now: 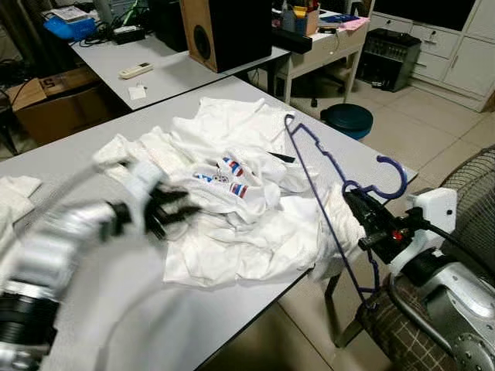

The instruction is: Hang hanger

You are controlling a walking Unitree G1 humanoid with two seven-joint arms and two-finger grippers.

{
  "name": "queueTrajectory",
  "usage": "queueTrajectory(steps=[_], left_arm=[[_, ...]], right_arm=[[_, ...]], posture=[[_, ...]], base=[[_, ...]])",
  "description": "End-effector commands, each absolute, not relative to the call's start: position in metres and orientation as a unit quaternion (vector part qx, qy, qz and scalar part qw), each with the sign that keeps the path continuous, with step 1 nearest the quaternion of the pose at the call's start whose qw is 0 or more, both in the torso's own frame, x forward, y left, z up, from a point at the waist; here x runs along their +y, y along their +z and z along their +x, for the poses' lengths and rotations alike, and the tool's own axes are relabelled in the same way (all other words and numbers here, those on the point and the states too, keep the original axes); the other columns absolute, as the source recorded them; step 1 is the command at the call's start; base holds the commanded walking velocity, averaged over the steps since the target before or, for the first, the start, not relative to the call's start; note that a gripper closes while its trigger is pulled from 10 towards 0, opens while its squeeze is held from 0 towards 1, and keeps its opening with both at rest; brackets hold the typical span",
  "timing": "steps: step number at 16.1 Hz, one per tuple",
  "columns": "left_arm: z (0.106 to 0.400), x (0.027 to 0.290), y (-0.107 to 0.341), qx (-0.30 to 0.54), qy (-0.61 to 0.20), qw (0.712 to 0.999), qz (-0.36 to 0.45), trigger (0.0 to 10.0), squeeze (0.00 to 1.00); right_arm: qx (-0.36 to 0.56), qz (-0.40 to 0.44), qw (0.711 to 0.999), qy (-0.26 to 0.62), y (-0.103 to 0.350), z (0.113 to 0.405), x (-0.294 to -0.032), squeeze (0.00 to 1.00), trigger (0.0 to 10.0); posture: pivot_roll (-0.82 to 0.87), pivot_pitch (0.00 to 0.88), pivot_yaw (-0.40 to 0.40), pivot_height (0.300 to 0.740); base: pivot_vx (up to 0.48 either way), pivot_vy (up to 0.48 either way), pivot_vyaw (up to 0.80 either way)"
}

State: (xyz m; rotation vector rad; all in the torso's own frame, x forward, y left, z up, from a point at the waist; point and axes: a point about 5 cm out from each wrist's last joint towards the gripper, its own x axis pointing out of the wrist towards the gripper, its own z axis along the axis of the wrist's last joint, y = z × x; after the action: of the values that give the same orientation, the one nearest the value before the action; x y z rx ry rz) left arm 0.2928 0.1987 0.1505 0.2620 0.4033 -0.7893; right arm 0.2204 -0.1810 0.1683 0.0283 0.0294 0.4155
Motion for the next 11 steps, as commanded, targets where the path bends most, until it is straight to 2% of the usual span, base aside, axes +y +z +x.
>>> queueTrajectory(steps=[1, 7, 8, 9, 10, 11], left_arm=[[0.295, 0.202, 0.14, 0.209, -0.356, 0.895, 0.171, 10.0, 0.0], [0.294, 0.212, 0.12, 0.253, -0.304, 0.882, 0.258, 10.0, 0.0], [0.294, 0.212, 0.119, 0.251, -0.303, 0.882, 0.259, 4.8, 0.0], [0.294, 0.213, 0.119, 0.249, -0.303, 0.882, 0.262, 1.1, 0.0], [0.293, 0.214, 0.118, 0.249, -0.301, 0.879, 0.273, 0.0, 0.0], [0.293, 0.214, 0.118, 0.25, -0.3, 0.877, 0.279, 0.0, 0.0]], right_arm=[[0.007, 0.012, 0.976, 0.217, 0.172, 0.221, -0.177, 0.0, 10.0], [0.018, -0.001, 0.973, 0.231, 0.166, 0.218, -0.171, 0.0, 10.0], [0.018, -0.001, 0.973, 0.232, 0.166, 0.219, -0.171, 0.0, 10.0], [0.017, -0.001, 0.972, 0.232, 0.166, 0.219, -0.17, 0.0, 10.0], [0.017, -0.001, 0.972, 0.233, 0.166, 0.219, -0.17, 0.0, 10.0], [0.017, 0.0, 0.972, 0.234, 0.166, 0.22, -0.17, 0.0, 10.0]], posture=[[-0.02, 0.0, 0.092, 0.74], [-0.03, 0.0, 0.099, 0.74], [-0.02, 0.0, 0.094, 0.74], [-0.02, 0.0, 0.094, 0.74], [-0.02, 0.0, 0.09, 0.74], [-0.02, 0.0, 0.09, 0.74]], base=[[0.0, 0.0, 0.0], [0.0, 0.0, 0.0], [0.0, 0.0, 0.0], [0.0, 0.0, 0.0], [0.0, 0.0, 0.0], [0.0, 0.0, 0.0]])
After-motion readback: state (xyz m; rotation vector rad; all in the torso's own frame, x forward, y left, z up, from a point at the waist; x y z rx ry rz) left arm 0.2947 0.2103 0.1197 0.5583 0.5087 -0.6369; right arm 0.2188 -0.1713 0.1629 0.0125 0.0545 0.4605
